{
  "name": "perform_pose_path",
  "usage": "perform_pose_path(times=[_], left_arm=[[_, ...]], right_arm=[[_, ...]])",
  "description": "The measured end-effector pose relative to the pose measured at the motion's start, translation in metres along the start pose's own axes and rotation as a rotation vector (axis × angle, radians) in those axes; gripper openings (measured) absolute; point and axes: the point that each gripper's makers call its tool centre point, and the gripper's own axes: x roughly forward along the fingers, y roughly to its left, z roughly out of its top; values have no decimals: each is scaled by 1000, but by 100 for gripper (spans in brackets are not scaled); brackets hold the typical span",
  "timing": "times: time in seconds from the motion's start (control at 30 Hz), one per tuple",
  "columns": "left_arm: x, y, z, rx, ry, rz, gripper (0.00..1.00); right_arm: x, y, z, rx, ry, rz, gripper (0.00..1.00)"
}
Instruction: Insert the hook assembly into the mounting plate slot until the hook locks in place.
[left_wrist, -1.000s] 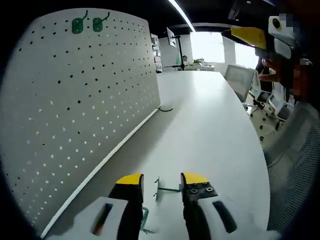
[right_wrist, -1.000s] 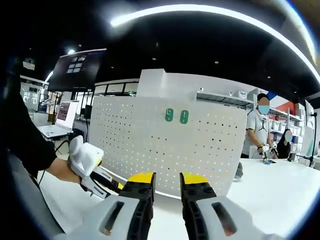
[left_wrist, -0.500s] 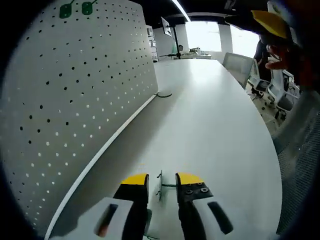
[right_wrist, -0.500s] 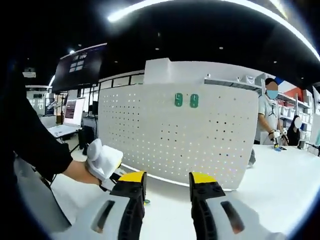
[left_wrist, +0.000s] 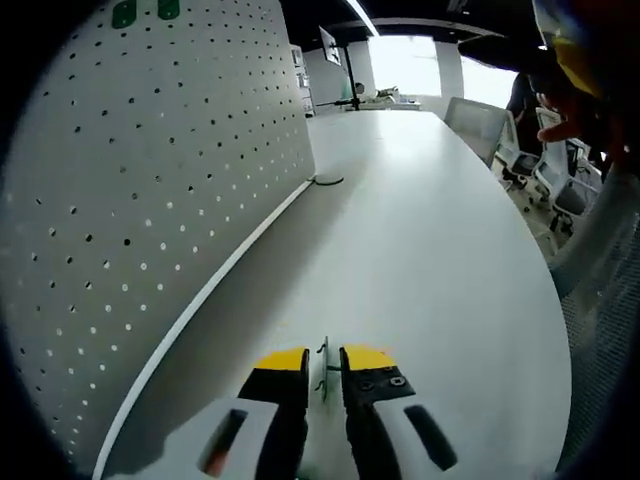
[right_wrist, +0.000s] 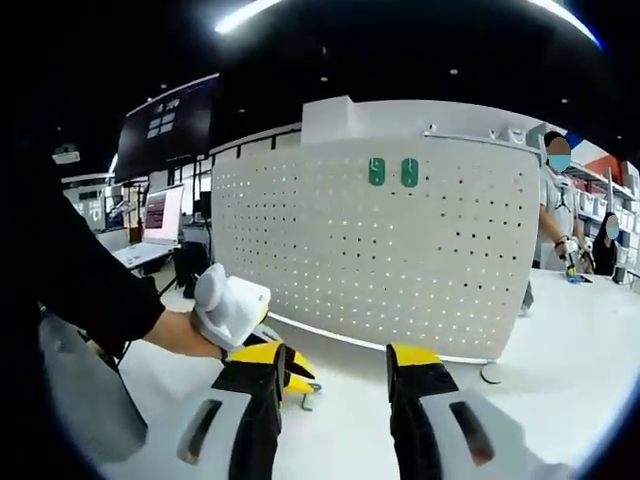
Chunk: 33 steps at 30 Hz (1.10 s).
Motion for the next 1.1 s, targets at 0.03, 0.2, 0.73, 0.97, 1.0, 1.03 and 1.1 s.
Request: perform_pose_path(times=[0.03, 0.2, 0.73, 0.97, 1.0, 1.03, 1.1], left_arm=[[0, 0, 0, 1, 0, 1, 13], [3, -1, 1, 7, 3, -4, 10], [7, -1, 2, 26, 14, -1, 5], [4, 1, -1, 31, 24, 4, 4], [3, 1, 0, 33, 23, 5, 2], [2, 1, 0, 32, 23, 6, 2], [2, 2, -1, 35, 27, 9, 2]], right_arm=[[0, 1, -1, 0, 5, 4, 39], [0, 1, -1, 1, 6, 7, 39], [-1, -3, 0, 5, -2, -10, 39], [-1, -3, -1, 5, -2, -9, 38], [-1, -3, 0, 4, -2, -9, 38], [-1, -3, 0, 2, -2, -9, 38], [-1, -3, 0, 2, -2, -8, 38]])
